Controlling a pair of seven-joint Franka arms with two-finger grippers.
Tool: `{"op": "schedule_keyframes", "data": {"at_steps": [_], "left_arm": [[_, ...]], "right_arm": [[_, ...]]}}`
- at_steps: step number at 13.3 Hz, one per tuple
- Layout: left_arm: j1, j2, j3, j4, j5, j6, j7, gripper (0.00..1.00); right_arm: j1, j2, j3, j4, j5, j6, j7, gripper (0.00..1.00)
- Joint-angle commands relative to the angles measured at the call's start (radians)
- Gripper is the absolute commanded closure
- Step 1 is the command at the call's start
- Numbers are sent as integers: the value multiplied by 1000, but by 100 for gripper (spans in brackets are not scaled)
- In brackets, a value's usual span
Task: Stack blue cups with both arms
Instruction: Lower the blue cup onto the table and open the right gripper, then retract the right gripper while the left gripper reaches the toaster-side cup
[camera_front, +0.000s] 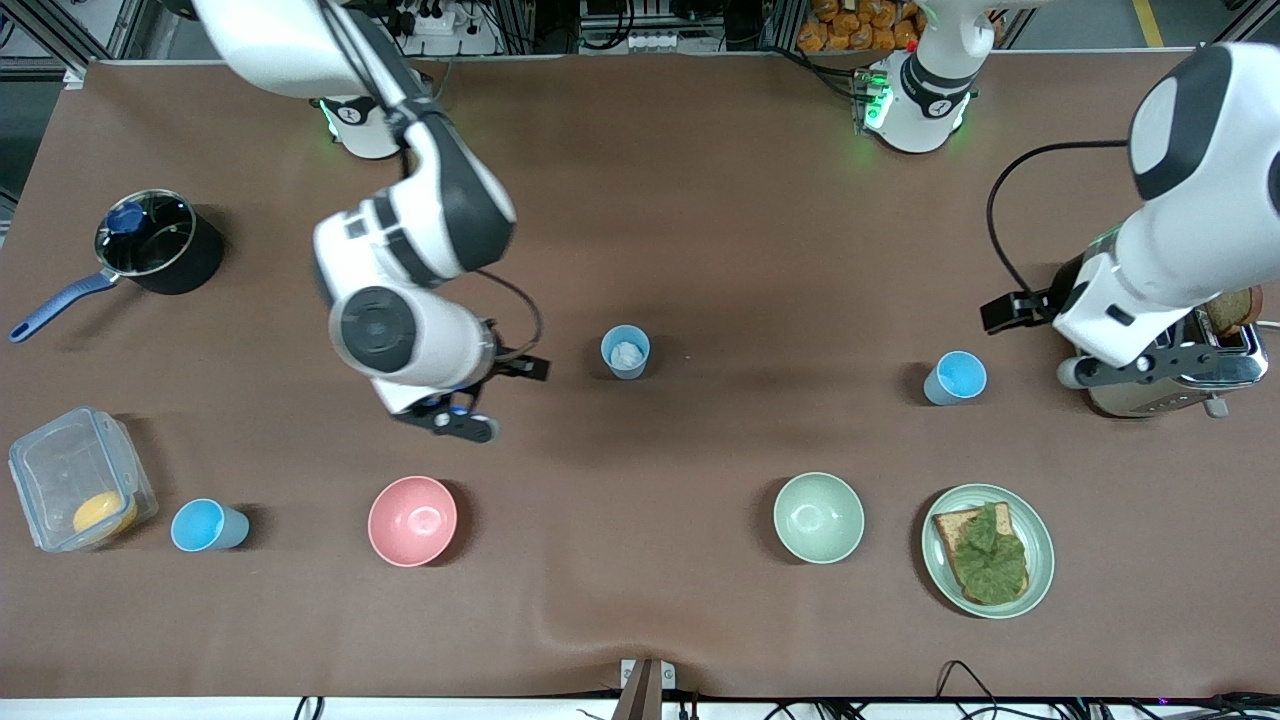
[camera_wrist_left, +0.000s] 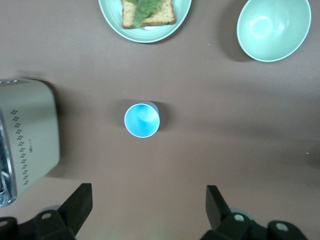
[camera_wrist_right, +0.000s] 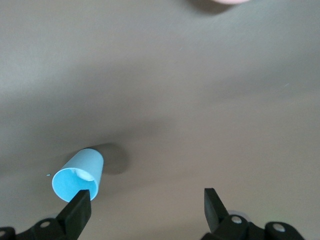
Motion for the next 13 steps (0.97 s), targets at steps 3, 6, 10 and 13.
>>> {"op": "schedule_keyframes", "data": {"at_steps": [3, 6, 10, 13], "left_arm": [[-35, 51, 6, -135, -40, 220, -6, 0], [-37, 120, 7, -215, -40, 400, -7, 0], [-16, 123, 12, -381, -40, 571, -7, 0], [33, 131, 38, -429, -37, 595, 14, 0]], "right_arm": [[-128, -77, 17, -14, -99, -87, -139, 0], [-217, -111, 16, -12, -101, -126, -240, 0], [-303, -143, 14, -12, -121, -193, -348, 0], [-363, -172, 14, -12, -143, -248, -432, 0]]}}
